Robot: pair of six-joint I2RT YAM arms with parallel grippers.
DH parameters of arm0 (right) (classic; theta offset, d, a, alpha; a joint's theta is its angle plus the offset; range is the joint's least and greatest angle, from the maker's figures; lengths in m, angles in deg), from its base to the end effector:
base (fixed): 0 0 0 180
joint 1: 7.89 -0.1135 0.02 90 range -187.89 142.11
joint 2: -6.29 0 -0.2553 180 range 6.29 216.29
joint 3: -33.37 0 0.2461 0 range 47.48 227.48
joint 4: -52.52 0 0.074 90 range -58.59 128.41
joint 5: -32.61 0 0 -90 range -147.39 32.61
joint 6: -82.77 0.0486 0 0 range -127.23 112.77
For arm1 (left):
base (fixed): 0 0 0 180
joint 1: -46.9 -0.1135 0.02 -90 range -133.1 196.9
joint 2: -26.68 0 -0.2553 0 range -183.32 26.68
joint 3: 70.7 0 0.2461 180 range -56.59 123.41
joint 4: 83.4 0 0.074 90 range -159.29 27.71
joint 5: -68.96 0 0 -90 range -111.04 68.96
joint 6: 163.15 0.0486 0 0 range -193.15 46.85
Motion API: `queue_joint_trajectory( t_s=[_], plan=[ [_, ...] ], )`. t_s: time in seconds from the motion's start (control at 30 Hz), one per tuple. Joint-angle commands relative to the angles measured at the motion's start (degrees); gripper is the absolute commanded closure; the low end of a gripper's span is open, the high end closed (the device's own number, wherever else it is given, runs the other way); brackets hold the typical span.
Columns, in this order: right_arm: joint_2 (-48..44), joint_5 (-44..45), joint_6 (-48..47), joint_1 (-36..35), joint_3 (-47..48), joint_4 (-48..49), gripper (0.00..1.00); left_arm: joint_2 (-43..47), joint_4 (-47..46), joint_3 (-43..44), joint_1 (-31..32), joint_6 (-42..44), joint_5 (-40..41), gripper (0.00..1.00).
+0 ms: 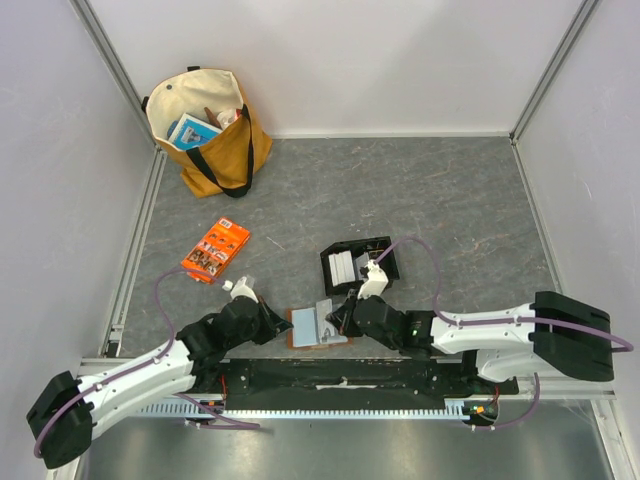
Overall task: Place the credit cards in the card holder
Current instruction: Insert the credit card into the card slot.
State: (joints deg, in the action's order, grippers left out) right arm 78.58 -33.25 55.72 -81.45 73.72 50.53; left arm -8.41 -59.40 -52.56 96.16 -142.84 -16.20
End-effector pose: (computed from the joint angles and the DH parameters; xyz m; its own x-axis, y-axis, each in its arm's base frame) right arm 0.0896 0.2336 0.1604 -0.7658 0.2764 -0.5806 -0.2137 0.7423 0.6351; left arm 0.0938 -0.1026 0.1083 -0.8175 -0.4828 -0.3140 -0.1535 0.7082 -0.6891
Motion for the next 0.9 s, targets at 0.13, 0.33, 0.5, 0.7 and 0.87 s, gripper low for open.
queue_joint_trajectory(
  t_s=[0.13,0.33,0.5,0.7,0.87],
  plan=[
    [3.56,-5.06,4.45,1.66,-3.47,11.08,1.0,1.95,4.7,-0.6,-0.03,-1.32,2.63,0.98],
    [2.77,-6.03,5.24,3.16,-5.5,12.31,1.0,4.59,5.23,-0.87,0.05,-1.15,2.89,0.98],
    [5.04,-8.31,5.94,3.51,-6.11,16.08,1.0,5.38,4.53,-0.96,0.05,-0.45,2.81,0.98],
    [7.77,-10.6,7.0,3.51,-5.94,18.55,1.0,5.56,4.0,-1.04,0.05,-0.36,2.54,0.97],
    [8.3,-10.69,7.27,3.77,-5.85,18.12,1.0,5.82,3.82,-1.13,0.05,-0.18,2.54,0.94]
  ],
)
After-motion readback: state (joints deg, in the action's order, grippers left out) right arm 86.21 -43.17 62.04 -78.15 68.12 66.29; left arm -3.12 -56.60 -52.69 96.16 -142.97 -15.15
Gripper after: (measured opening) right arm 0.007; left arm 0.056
